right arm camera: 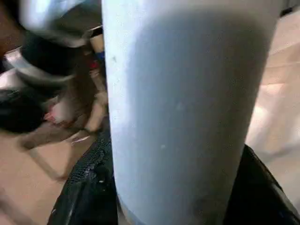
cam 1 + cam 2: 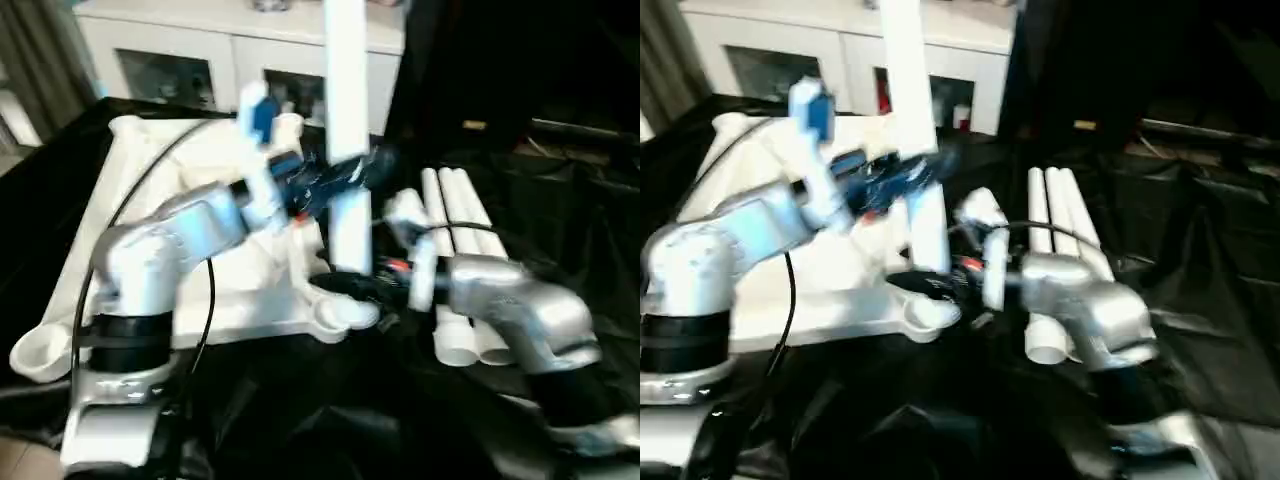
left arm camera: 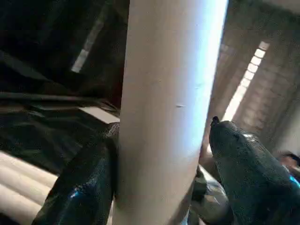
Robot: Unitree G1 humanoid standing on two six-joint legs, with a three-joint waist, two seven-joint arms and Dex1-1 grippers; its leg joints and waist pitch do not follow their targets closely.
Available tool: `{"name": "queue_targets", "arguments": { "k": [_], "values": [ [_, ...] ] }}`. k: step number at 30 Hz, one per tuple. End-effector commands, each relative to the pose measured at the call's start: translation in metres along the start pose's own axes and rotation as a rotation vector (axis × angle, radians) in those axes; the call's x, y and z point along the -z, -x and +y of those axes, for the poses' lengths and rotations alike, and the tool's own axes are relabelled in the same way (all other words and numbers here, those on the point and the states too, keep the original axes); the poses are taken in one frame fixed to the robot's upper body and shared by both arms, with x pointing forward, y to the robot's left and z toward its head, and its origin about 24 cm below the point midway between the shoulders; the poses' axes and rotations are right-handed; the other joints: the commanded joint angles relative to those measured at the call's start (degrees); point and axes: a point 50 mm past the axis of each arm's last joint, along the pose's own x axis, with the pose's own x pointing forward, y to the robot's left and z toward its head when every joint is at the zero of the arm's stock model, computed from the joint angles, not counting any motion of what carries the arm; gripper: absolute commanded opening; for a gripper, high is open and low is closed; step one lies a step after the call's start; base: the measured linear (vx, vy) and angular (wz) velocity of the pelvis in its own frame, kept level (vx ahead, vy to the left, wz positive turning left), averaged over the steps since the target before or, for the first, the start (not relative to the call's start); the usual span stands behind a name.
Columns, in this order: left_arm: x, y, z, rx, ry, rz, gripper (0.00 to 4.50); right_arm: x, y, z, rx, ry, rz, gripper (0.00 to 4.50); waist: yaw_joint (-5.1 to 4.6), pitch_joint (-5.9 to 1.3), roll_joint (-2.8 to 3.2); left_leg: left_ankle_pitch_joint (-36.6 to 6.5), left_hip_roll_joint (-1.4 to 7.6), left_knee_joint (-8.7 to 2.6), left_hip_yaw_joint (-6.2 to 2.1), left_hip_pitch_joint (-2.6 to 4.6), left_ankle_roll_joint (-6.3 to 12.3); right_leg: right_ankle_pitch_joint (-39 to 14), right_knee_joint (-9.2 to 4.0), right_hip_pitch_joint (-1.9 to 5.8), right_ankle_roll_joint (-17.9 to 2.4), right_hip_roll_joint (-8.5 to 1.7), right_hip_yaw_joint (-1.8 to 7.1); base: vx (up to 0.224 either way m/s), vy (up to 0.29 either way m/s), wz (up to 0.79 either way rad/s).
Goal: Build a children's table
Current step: Move to table
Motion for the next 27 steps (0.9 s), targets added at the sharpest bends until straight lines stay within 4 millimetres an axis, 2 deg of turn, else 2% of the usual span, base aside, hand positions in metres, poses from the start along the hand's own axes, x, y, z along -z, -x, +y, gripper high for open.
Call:
{"name": "queue_targets", "arguments": {
  "k": [1,3,5,6,7,11,12,18,19,20,23,24,25,27],
  "values": [
    [-0.001,-0.007,-0.003,0.06,-0.008,0.033,3.08,-0.002,0.001,0.004,-0.031,0.004,0.005,1.98,0.18,-4.03,1.52,-10.2,2.58,-4.39,-0.88,0.91,0.21,-16.1,-4.42,3.21,-10.4,-4.63,3.01,0.0,0.0,0.0],
    [-0.002,-0.007,-0.001,0.057,-0.012,0.032,2.9,-0.002,0.001,0.003,-0.017,0.013,0.01,1.98,0.05,-4.09,1.07,-10.2,2.51,-4.41,-0.88,0.71,-0.07,-16.8,-4.52,3.42,-10.1,-4.64,2.97,0.0,0.0,0.0],
    [-0.003,-0.007,0.001,0.059,-0.016,0.034,2.73,-0.003,0.002,0.002,-0.013,0.016,0.011,1.98,0.11,-4.13,1.03,-9.1,2.42,-4.33,-0.93,0.45,-0.02,-17.2,-4.53,3.56,-9.6,-4.7,2.95,0.0,0.0,0.0],
    [-0.003,-0.007,0.003,0.047,-0.019,0.033,2.73,-0.003,0.002,0.003,-0.013,0.017,0.012,1.98,0.19,-4.17,1.82,-9.2,2.42,-4.3,-1.01,0.48,-0.23,-17.3,-4.46,3.51,-9.6,-4.7,2.93,0.0,0.0,0.0],
    [-0.004,-0.007,0.005,0.041,-0.022,0.035,2.51,-0.004,0.002,0.003,-0.016,0.018,0.012,1.98,0.06,-4.29,1.27,-8.7,2.38,-4.3,-0.95,0.47,-0.06,-16.4,-4.54,3.62,-9.5,-4.54,2.88,0.0,0.0,0.0],
    [-0.002,-0.007,0.008,0.034,-0.02,0.048,2.27,-0.004,0.003,0.005,-0.026,0.017,0.014,1.98,0.11,-4.46,1.48,-7.4,2.43,-4.13,-0.93,0.36,0.28,-14.1,-4.23,3.71,-10.2,-4.57,2.87,0.0,0.0,0.0],
    [-0.002,-0.007,0.008,0.031,-0.02,0.047,2.07,-0.004,0.003,0.005,-0.027,0.016,0.014,1.98,0.07,-4.49,1.44,-7.1,2.45,-4.13,-0.96,0.27,0.32,-13.5,-4.1,3.8,-10.4,-4.59,2.87,0.0,0.0,0.0],
    [-0.004,-0.005,0.012,-0.003,-0.018,0.022,1.91,-0.003,0.002,0.005,-0.016,0.02,0.013,1.98,0.03,-4.51,1.55,-7.2,2.52,-4.12,-0.91,0.37,0.46,-11.9,-3.97,3.77,-11.7,-4.58,2.81,0.0,0.0,0.0],
    [-0.004,-0.004,0.013,-0.013,-0.021,0.015,1.91,-0.004,0.002,0.004,-0.006,0.029,0.011,1.98,0.06,-4.48,1.74,-7.4,2.5,-4.12,-0.94,0.37,0.37,-12.2,-3.97,3.79,-11.6,-4.6,2.82,0.0,0.0,0.0],
    [-0.005,-0.004,0.014,-0.029,-0.028,0.005,1.9,-0.004,0.001,0.002,0.016,0.039,0.007,2.54,0.05,-4.48,1.6,-7.5,2.52,-4.12,-0.91,0.38,0.27,-12.4,-4.08,3.77,-11.5,-4.62,2.83,0.0,0.0,0.0],
    [-0.006,-0.004,0.017,-0.069,-0.046,-0.003,1.89,-0.006,-0.001,-0.003,0.061,0.03,-0.01,2.76,0.03,-4.42,1.54,-7.9,2.44,-4.13,-0.88,0.37,0.11,-13.2,-4.19,3.75,-11.1,-4.59,2.82,0.0,0.0,0.0],
    [-0.005,-0.005,0.021,-0.143,-0.086,0.006,1.87,-0.008,-0.004,-0.007,0.116,0.045,-0.021,2.88,-0.02,-4.45,1.78,-8.0,2.51,-4.17,-1.01,0.42,-0.21,-13.7,-4.19,3.65,-10.6,-4.58,2.82,0.0,0.0,0.0],
    [-0.005,-0.007,0.028,-0.258,-0.15,0.013,1.85,-0.008,-0.009,-0.013,0.205,0.063,-0.022,2.94,-0.19,-4.4,1.61,-8.2,2.55,-4.27,-1.05,0.42,-0.82,-14.5,-4.33,3.57,-10.4,-4.61,2.73,0.0,0.0,0.0],
    [-0.005,-0.008,0.029,-0.271,-0.156,0.012,1.85,-0.008,-0.009,-0.014,0.213,0.064,-0.021,2.97,-0.13,-4.46,1.58,-8.5,2.45,-4.24,-1.02,0.5,-1.15,-15.4,-4.38,3.69,-9.9,-4.71,2.77,0.0,0.0,0.0]
  ]
}}
